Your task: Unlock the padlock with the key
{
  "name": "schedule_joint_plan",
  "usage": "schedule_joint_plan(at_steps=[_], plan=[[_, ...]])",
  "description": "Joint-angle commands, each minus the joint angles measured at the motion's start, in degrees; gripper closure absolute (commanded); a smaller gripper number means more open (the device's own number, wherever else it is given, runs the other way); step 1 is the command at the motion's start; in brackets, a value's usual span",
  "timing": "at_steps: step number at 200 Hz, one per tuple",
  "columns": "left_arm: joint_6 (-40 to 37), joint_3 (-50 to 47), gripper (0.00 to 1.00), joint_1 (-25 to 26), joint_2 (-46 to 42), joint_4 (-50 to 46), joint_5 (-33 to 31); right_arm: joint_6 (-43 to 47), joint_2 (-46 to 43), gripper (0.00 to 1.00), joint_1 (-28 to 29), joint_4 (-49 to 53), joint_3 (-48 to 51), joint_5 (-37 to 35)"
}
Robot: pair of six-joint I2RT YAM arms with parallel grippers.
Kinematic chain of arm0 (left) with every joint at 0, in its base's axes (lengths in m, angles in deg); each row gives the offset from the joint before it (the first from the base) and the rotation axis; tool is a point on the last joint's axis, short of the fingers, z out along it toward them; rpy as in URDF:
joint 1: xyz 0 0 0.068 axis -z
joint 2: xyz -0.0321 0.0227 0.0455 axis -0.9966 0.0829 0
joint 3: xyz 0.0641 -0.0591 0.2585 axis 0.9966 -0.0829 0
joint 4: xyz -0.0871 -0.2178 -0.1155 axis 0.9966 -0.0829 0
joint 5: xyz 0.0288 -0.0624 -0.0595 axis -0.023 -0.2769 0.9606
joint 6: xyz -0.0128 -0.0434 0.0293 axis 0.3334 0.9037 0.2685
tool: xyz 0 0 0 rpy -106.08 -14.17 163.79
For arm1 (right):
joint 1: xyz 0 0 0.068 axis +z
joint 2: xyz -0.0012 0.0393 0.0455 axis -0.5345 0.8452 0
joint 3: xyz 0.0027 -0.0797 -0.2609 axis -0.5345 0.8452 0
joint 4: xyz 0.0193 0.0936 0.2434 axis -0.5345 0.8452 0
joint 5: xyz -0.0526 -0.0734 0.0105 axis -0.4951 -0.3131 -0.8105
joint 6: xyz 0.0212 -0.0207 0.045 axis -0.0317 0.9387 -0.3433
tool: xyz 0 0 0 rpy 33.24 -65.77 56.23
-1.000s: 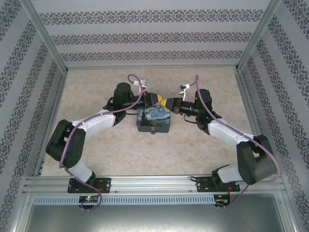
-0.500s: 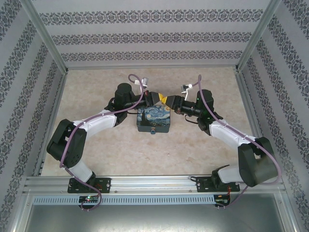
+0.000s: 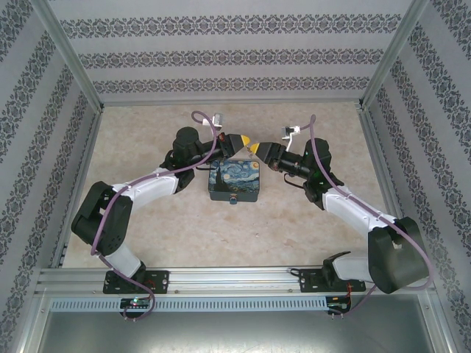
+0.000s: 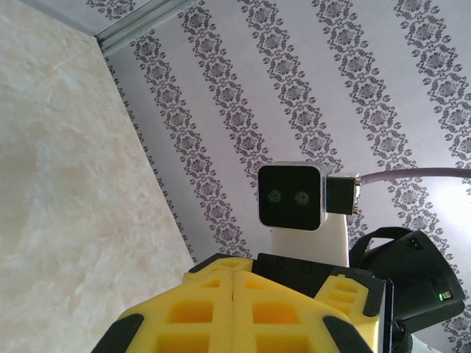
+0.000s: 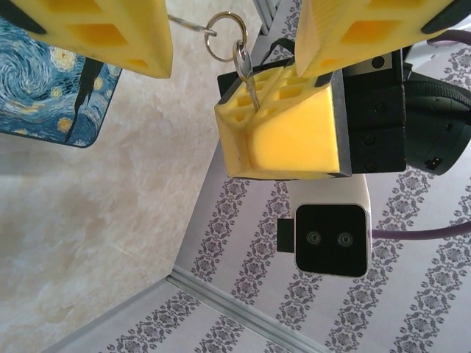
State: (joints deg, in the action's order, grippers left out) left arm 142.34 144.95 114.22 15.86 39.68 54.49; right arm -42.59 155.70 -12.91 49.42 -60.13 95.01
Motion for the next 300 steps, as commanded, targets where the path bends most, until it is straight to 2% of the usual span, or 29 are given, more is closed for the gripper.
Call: schedule_joint_plan(at_steps=[1, 162, 300], plan=[[1.35, -0.81, 1.0, 1.27, 0.48, 4.73, -1.63, -1.24, -0.17, 0.54, 1.07, -3.83, 0.11, -1.83], [2.59, -3.56, 1.0, 1.71, -0.02, 8.2, -6.0, -4.54, 3.39, 0.7, 3.67, -8.8, 0.0, -4.05], [2.66, -3.34, 1.0, 1.73, 0.42, 8.47, -6.44, -6.89, 5.84, 0.77, 3.98, -13.68, 1.18, -3.35]])
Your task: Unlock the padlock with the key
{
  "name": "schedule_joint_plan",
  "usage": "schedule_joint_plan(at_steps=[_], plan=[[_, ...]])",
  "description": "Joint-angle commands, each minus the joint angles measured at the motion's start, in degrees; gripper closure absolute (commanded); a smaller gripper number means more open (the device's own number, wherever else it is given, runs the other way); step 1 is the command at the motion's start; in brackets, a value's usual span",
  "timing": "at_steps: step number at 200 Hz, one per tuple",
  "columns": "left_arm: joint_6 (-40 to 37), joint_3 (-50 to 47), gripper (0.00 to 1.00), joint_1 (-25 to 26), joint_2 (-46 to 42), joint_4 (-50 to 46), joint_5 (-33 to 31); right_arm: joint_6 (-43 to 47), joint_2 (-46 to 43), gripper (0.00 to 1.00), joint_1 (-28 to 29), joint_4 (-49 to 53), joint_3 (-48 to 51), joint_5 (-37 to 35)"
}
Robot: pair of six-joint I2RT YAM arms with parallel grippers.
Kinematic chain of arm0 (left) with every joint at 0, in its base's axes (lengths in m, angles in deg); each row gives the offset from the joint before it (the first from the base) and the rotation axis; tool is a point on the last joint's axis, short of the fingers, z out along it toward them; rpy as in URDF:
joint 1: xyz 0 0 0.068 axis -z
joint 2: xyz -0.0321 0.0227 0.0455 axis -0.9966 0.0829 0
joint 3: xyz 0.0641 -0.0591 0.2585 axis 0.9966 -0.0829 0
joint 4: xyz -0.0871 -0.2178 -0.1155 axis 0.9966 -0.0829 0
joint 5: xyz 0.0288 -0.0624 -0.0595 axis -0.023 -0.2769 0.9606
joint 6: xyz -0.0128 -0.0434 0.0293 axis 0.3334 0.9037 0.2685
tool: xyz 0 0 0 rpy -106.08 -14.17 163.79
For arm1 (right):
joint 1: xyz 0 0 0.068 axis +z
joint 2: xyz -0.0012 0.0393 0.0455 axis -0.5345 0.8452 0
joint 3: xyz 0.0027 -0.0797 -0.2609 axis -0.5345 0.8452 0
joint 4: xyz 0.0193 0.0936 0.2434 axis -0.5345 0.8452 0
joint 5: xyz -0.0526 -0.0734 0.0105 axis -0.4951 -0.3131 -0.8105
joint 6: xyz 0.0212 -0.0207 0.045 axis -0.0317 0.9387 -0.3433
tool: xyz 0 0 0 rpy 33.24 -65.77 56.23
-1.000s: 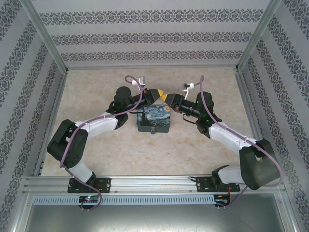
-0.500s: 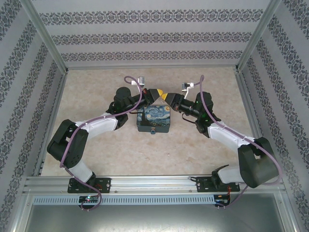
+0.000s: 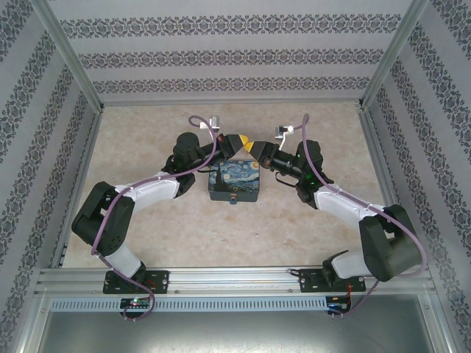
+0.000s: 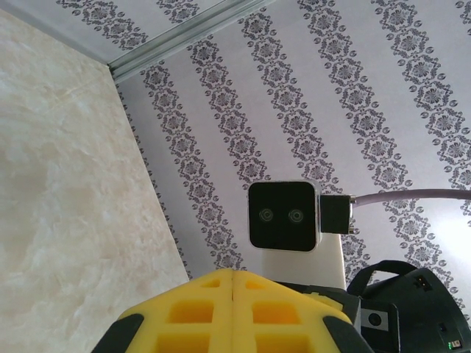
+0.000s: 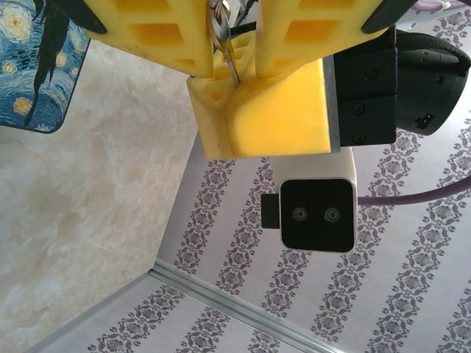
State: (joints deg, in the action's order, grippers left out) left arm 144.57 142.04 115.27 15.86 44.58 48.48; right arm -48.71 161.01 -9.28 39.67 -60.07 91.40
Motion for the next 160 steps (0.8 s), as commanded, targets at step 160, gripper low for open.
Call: schedule_joint_plan(at_steps=[160], plan=[[0.25, -1.08, 1.0, 0.71, 0.21, 3.52, -0.92, -2.26, -0.07, 0.85, -1.19, -5.73, 2.57, -0.45]])
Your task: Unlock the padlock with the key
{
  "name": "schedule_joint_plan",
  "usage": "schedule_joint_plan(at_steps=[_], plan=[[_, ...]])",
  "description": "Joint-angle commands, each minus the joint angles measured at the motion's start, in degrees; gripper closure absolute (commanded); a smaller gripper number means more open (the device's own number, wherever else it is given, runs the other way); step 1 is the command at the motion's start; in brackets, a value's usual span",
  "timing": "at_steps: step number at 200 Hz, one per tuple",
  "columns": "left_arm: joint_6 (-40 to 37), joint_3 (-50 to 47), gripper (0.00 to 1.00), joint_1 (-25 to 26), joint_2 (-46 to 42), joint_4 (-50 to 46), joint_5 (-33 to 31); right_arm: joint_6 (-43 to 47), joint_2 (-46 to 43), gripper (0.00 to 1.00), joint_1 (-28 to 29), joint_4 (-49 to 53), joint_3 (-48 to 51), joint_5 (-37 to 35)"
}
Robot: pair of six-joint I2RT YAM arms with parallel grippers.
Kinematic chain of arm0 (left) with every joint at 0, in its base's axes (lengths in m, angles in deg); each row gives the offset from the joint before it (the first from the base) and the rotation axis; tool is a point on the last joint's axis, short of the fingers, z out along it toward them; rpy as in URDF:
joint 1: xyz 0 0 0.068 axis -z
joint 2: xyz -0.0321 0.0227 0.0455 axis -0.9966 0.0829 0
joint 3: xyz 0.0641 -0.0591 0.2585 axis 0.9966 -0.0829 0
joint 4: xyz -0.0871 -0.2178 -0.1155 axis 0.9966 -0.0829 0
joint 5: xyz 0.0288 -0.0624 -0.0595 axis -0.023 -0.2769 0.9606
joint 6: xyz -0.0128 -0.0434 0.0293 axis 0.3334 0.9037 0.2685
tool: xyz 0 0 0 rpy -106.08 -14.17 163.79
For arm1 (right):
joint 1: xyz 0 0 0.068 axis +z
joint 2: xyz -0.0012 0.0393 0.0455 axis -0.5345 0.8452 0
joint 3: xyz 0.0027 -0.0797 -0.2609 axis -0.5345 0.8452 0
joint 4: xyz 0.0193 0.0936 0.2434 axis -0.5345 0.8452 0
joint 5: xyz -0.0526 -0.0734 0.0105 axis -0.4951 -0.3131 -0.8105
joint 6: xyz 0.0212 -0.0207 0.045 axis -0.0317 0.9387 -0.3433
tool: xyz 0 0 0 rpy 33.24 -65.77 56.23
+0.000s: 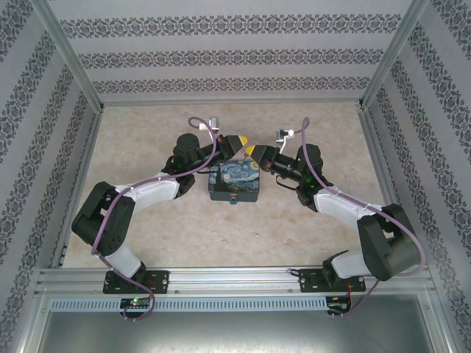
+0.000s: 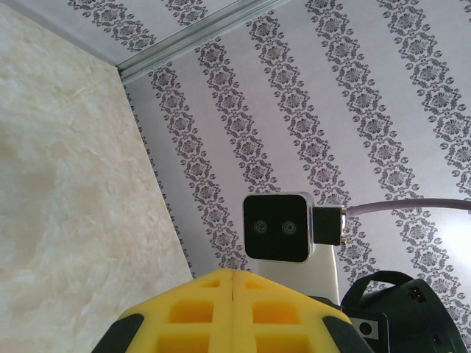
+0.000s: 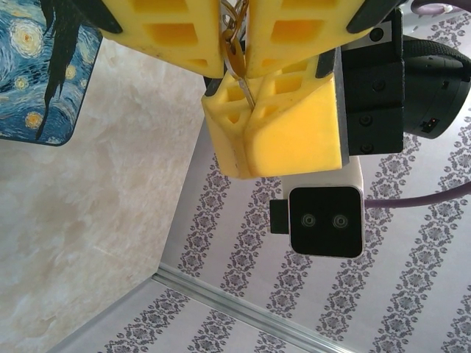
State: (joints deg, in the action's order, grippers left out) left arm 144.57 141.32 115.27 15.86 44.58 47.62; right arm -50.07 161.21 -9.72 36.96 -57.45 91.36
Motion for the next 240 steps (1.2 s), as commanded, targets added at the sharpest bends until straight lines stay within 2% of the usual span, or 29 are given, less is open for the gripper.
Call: schedule_joint_plan(at_steps=[1, 36, 68, 174, 230, 240], plan=[[0.26, -0.36, 1.0, 0.68, 0.19, 3.55, -0.08, -0.92, -0.27, 0.85, -0.73, -3.02, -0.05, -0.41], [0.27, -0.85, 1.0, 0.81, 0.12, 3.75, -0.44, -0.93, -0.27, 0.9, -0.74, -3.29, 0.12, -0.55], [0.49, -1.64, 1.0, 0.74, -0.13, 4.49, -1.07, -1.01, -0.31, 1.0, -1.04, -3.29, 0.37, -0.75], [1.11, -5.88, 1.0, 1.1, -2.63, 5.75, -3.77, -2.4, -0.44, 1.0, -2.34, -3.73, 1.96, -4.02], [0.89, -4.36, 1.0, 1.28, -2.07, 3.96, -3.43, -2.47, -0.36, 1.0, -2.46, -4.43, 2.23, -3.1], [0.54, -3.97, 0.86, 1.27, -2.2, 2.64, -3.73, -2.26, -0.51, 1.0, -2.46, -4.28, 2.38, -2.79]])
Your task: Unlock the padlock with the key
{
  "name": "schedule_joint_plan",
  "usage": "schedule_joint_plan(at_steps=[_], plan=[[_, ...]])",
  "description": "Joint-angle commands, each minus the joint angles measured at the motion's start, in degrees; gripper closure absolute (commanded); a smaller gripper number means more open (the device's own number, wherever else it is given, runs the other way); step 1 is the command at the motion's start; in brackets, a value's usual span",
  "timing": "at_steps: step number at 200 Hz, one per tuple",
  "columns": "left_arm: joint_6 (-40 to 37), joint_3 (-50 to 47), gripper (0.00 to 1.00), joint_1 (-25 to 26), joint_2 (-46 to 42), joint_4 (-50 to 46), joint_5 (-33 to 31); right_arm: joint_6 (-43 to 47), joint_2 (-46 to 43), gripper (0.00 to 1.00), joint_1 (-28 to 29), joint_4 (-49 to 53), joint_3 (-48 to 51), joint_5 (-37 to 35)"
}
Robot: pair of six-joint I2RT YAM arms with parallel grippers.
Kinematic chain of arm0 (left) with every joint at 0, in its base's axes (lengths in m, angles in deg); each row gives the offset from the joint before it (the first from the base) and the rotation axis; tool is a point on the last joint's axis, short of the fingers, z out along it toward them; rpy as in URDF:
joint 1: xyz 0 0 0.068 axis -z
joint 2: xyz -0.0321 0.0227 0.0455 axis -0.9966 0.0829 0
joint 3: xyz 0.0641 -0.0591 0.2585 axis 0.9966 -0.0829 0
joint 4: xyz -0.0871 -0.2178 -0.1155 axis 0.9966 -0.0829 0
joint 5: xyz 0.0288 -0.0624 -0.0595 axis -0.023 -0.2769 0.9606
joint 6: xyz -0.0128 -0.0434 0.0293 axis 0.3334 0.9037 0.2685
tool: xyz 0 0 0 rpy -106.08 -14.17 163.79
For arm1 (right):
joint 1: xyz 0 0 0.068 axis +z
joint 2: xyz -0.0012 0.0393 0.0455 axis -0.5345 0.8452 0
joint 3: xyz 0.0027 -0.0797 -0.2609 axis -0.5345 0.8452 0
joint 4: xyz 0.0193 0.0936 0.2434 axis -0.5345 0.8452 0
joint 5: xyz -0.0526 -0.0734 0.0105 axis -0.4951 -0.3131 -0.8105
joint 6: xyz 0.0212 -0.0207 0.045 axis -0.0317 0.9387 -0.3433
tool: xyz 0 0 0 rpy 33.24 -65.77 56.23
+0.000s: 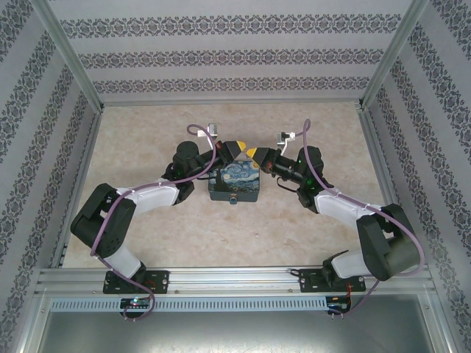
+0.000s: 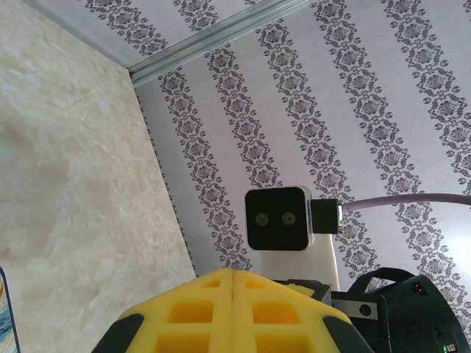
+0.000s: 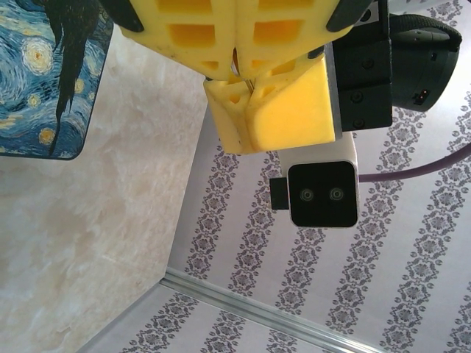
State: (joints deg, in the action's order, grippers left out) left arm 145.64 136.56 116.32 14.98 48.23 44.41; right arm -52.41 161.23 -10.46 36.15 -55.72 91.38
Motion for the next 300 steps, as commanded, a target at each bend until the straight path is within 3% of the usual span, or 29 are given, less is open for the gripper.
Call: schedule_joint_plan(at_steps=[1, 19, 31, 56, 86, 126, 179, 245, 300], plan=[[-0.54, 0.88, 0.85, 0.18, -1.34, -1.16, -0.51, 0.13, -0.5, 1.0, -1.72, -3.46, 0.67, -2.81], [-1.79, 1.07, 0.56, -0.19, -2.64, -4.26, -1.34, 0.56, -1.06, 1.0, -1.94, -3.04, 1.5, -2.7], [-2.74, 0.46, 0.43, -0.54, -4.21, -6.41, -2.04, 0.79, -1.3, 1.0, -2.29, -2.83, 2.11, -2.5], [-6.61, -1.49, 0.29, -0.8, -8.62, -13.44, -2.93, 1.2, -1.13, 1.0, -2.93, -2.1, 2.96, -1.73], [-13.42, -4.82, 0.2, -0.67, -15.28, -25.36, -4.25, 2.38, -0.06, 1.0, -3.12, -0.26, 2.97, -0.12], [-21.89, -10.09, 0.14, 1.58, -21.99, -39.94, -6.65, 4.72, 1.56, 1.0, -2.71, 3.36, 3.13, 0.93], [-27.22, -16.52, 0.12, 11.05, -22.58, -41.91, -16.45, 5.19, 5.97, 1.0, -0.37, 3.06, 3.01, 0.59], [-26.92, -21.15, 0.19, 12.18, -9.59, -24.63, -12.89, 4.57, 9.44, 1.0, 0.85, 2.79, 1.5, -0.03], [-31.66, -17.94, 0.22, 12.44, -1.96, -19.74, -15.11, 4.27, 11.91, 1.0, 0.5, 2.12, 0.28, -0.42]])
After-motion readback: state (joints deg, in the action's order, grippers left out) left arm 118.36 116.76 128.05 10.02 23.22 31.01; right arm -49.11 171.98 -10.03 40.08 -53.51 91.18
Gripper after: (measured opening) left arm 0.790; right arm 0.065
